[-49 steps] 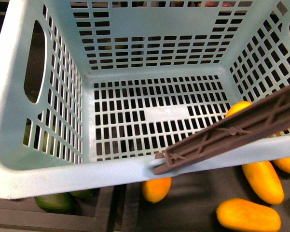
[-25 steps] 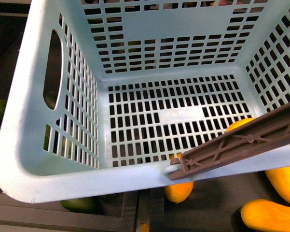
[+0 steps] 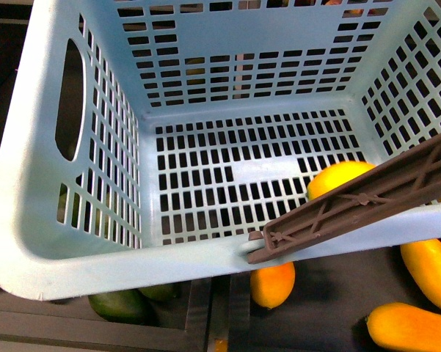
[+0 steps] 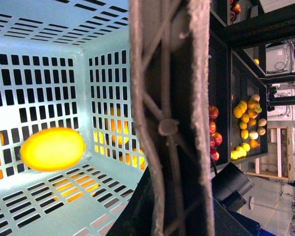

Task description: Pick lemon and mango into basket

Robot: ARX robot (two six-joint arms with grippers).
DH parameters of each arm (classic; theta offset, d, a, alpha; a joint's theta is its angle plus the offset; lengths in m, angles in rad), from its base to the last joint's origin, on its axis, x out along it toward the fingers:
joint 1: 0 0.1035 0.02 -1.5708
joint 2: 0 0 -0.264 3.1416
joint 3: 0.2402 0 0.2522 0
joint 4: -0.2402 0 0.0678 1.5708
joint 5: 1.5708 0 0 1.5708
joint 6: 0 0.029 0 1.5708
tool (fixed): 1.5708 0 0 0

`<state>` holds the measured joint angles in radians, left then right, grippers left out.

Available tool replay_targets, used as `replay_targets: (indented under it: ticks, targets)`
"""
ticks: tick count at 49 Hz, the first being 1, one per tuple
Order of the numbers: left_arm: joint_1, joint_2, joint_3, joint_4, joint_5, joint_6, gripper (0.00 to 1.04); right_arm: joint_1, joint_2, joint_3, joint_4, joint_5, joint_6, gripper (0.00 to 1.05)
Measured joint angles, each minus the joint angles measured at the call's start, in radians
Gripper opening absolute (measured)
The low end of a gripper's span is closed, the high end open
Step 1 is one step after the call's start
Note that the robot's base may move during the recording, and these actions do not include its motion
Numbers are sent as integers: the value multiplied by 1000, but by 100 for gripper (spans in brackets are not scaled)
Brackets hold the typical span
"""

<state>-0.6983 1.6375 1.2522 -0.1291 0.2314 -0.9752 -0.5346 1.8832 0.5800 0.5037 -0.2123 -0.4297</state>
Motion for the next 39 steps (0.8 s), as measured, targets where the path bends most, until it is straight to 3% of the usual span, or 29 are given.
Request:
replay_targets:
  ticks: [9, 22, 39]
  targets:
    - [0, 0, 0, 0, -1, 0, 5, 65, 229, 95, 5, 23, -105, 96]
    - [0, 0, 0, 0, -3, 1, 5, 173, 408, 238, -23, 62, -121, 96]
    - [0, 0, 0, 0, -2, 0, 5, 209, 537, 379, -92, 97, -122, 96]
